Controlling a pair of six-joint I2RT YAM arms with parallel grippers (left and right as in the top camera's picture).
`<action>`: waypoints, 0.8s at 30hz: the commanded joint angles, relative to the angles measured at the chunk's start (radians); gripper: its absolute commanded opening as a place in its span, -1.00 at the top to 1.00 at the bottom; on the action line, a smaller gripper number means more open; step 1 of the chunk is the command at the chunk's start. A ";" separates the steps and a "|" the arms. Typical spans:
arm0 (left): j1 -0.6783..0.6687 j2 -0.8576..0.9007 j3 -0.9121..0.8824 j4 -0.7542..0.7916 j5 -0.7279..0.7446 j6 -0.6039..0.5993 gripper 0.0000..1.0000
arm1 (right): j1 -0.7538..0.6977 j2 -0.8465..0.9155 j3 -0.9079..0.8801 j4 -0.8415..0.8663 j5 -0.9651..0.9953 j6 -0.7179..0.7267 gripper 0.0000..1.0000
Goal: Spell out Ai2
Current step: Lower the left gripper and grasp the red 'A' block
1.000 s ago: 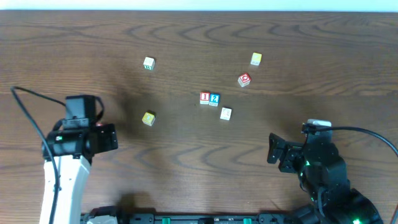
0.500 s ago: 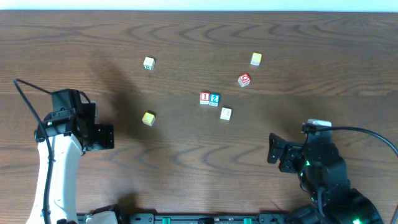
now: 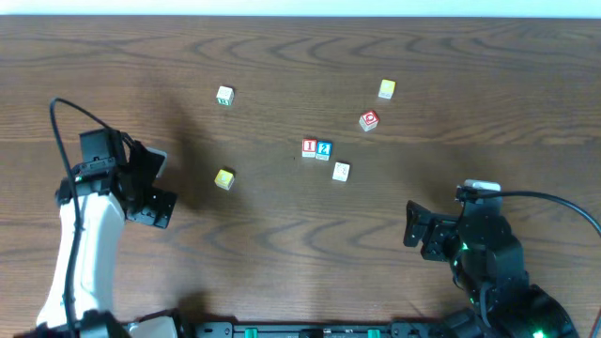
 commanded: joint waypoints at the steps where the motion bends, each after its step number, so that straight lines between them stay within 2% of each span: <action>1: 0.005 0.063 0.015 0.009 0.030 0.048 -0.90 | -0.004 -0.004 -0.003 -0.002 0.014 -0.012 -0.99; 9: 0.006 0.158 0.015 0.069 0.021 0.083 -0.90 | -0.004 -0.004 -0.003 -0.002 0.014 -0.012 -0.98; 16: 0.008 0.172 0.015 0.164 -0.013 0.097 -0.90 | -0.004 -0.004 -0.003 -0.002 0.014 -0.012 -0.99; 24: 0.007 0.174 0.015 0.206 -0.012 0.095 -0.91 | -0.004 -0.004 -0.003 -0.002 0.014 -0.012 -0.98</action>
